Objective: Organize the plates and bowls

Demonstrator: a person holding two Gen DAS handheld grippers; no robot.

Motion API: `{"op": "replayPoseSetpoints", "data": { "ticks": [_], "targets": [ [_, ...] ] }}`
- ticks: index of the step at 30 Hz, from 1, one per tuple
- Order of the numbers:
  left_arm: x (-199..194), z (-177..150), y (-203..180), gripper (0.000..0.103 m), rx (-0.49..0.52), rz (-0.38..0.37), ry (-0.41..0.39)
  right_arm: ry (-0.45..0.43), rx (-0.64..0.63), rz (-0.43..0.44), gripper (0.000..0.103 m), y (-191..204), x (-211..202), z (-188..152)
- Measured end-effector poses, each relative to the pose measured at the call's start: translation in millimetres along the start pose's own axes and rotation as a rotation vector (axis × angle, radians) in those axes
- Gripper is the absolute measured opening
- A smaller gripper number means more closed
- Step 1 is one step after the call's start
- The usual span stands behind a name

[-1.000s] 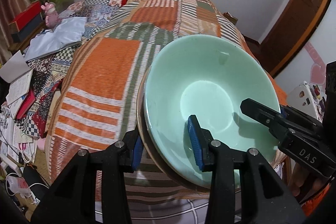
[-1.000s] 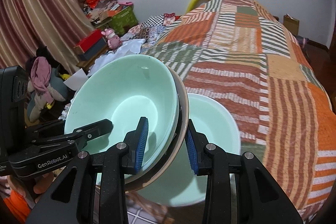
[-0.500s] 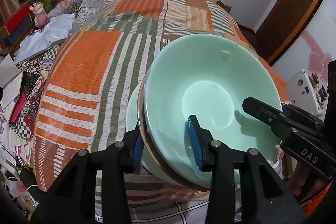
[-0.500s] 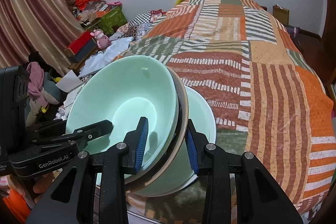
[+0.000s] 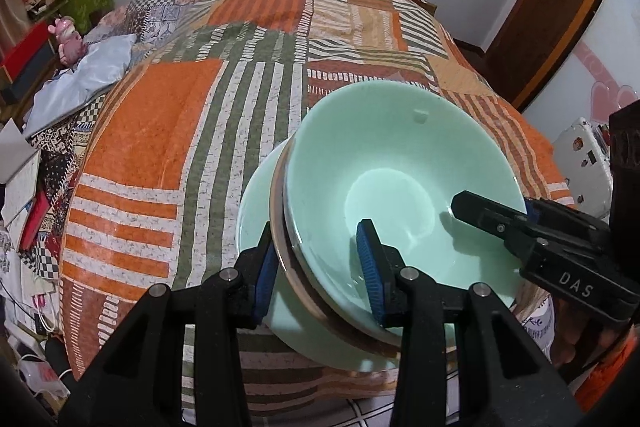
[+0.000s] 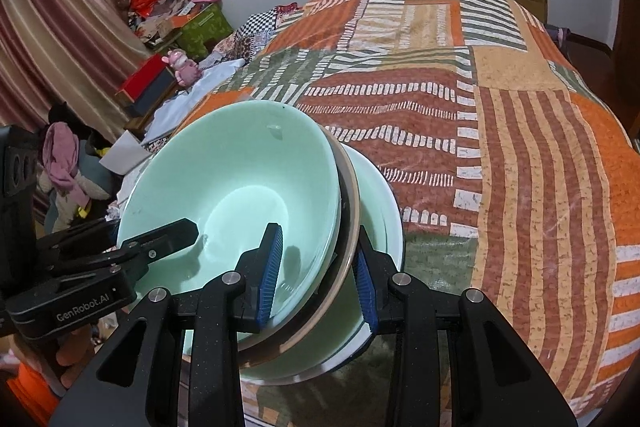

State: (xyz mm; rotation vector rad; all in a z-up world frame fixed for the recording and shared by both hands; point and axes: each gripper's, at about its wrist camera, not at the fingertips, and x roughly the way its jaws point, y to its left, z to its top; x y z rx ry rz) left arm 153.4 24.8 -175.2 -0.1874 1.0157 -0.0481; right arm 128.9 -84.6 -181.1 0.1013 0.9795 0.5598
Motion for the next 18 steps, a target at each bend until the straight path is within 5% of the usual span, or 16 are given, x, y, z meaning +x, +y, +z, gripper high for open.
{"op": "replayPoseSetpoints", "data": {
  "ticks": [9,18],
  "targets": [
    [-26.3,5.5,10.5,0.039,-0.023,0.017,-0.076,-0.091,-0.021,-0.048,0.035,-0.7,-30.7,4.3],
    [-104.6,2.8,-4.1,0.045,0.02,0.007,-0.289,-0.273,-0.109,-0.05,0.035,31.3,-99.8,7.3]
  ]
}}
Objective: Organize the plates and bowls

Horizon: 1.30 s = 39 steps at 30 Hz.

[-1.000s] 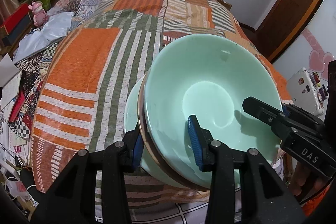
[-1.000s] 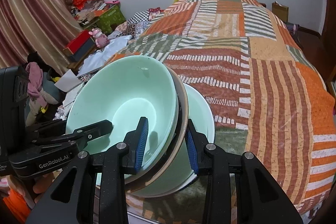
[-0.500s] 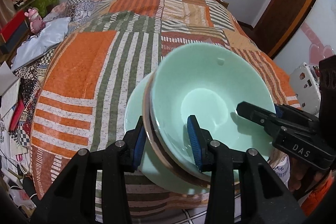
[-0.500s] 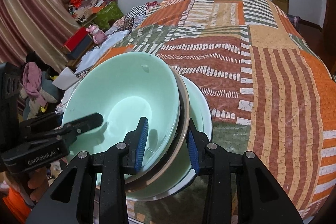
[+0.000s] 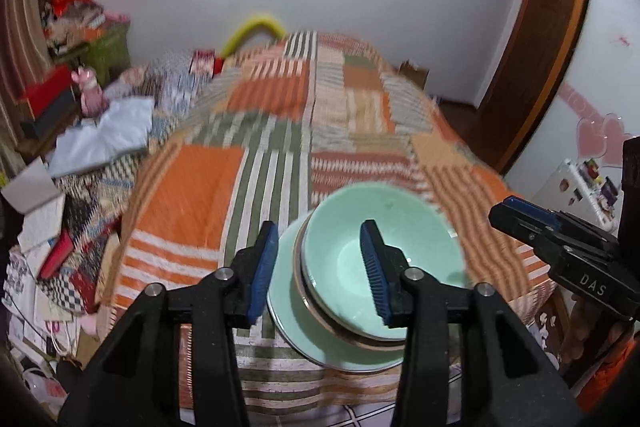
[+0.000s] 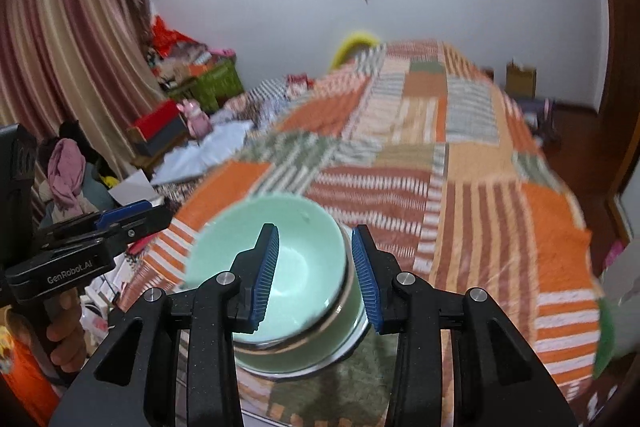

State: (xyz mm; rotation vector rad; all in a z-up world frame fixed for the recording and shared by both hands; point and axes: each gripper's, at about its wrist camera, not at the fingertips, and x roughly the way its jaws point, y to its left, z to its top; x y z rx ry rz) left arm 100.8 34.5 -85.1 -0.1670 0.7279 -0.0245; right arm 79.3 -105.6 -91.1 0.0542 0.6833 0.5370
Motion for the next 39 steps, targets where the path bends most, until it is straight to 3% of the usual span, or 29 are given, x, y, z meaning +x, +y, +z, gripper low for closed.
{"op": "replayPoseSetpoints", "data": {
  "ticks": [2,7,12,14,18,20,24,26,39],
  "targets": [
    [-16.8,2.2,-4.8,0.048,0.013,-0.006,-0.045,-0.049,-0.029,0.005,0.046,10.2,-17.0,4.1],
    [-60.7,3.2,-15.0,0.057,0.048,-0.011,-0.172,-0.182,-0.089,-0.003,0.054,31.5,-56.6,8.2],
    [-97.9,-1.9,-21.8,0.073,0.069,-0.007,-0.298,-0.285,-0.129,-0.029,0.07,45.3,-81.9,7.0],
    [-108.2,-3.6,-22.9,0.083,0.078,0.003,-0.337,-0.313,-0.135,-0.039,0.074,48.1,-87.9,6.0],
    [-124.2,-6.0,-22.4,0.091,0.083,0.007,-0.39,-0.343,-0.142,-0.046,0.078,52.7,-94.9,5.2],
    [-130.1,-7.2,-22.6,0.097,0.088,0.012,-0.408,-0.358,-0.141,-0.052,0.088,53.1,-96.7,5.1],
    [-139.0,-9.7,-22.4,0.101,0.1,0.027,-0.456,-0.394,-0.136,-0.07,0.093,55.6,-102.8,2.3],
    [-141.8,-11.0,-22.1,0.102,0.102,0.033,-0.471,-0.401,-0.133,-0.072,0.103,56.5,-103.7,2.3],
    [-142.6,-14.5,-24.2,0.103,0.108,0.039,-0.499,-0.439,-0.136,-0.105,0.103,62.4,-109.0,-3.8]
  ]
}}
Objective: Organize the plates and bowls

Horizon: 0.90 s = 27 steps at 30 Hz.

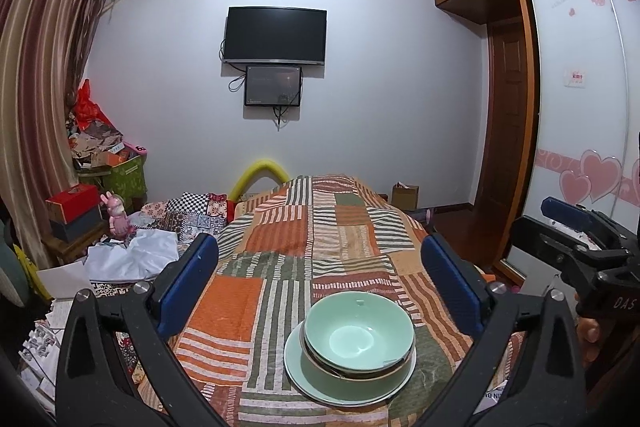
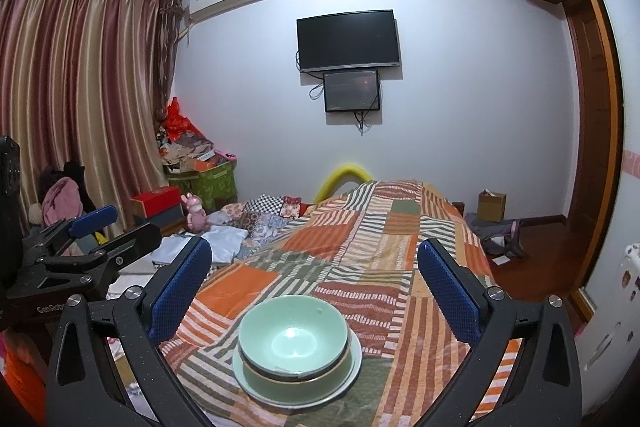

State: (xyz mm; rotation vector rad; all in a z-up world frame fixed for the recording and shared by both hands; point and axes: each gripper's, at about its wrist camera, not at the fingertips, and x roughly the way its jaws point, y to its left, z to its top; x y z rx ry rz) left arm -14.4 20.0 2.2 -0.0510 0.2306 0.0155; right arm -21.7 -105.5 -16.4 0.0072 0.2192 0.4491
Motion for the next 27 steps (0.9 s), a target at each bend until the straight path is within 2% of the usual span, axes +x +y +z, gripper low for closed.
{"op": "replayPoseSetpoints", "data": {
  "ticks": [27],
  "targets": [
    [-0.3,-2.4,-2.0,0.103,0.005,-0.015,0.005,0.013,0.051,-0.008,0.103,-14.2,-3.4,0.5]
  ]
}}
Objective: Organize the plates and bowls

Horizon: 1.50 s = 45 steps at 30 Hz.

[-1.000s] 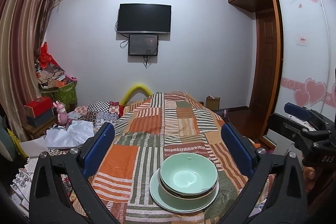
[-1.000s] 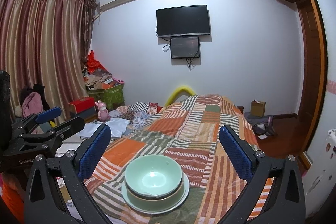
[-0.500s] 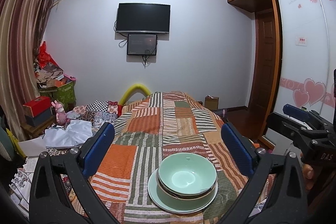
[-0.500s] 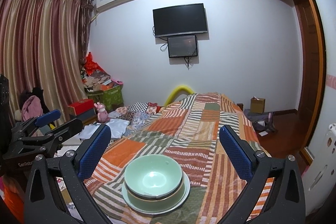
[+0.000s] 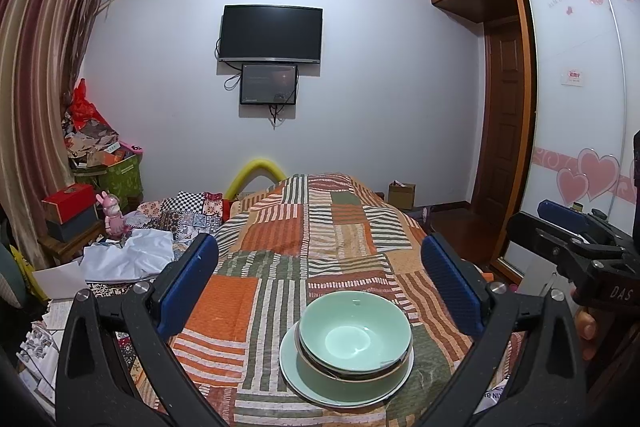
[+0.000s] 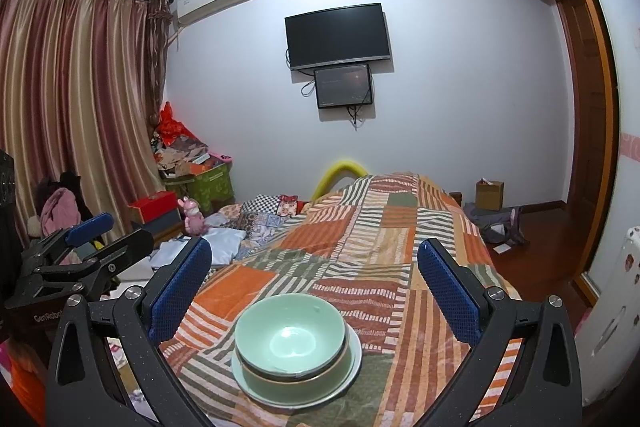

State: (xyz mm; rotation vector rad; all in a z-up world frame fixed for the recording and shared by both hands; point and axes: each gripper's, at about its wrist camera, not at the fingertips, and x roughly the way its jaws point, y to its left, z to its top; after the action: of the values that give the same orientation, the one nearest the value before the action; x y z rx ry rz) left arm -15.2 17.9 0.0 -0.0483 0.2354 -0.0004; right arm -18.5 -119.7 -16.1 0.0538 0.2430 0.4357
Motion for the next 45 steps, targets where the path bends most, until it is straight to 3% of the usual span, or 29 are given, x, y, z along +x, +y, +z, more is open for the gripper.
{"op": "replayPoseSetpoints", "data": {
  "ticks": [45],
  "targets": [
    [7.0,0.4,9.7,0.103,-0.027,-0.027,0.011,0.002,-0.005,0.0,0.103,2.1,2.5,1.7]
  ]
}}
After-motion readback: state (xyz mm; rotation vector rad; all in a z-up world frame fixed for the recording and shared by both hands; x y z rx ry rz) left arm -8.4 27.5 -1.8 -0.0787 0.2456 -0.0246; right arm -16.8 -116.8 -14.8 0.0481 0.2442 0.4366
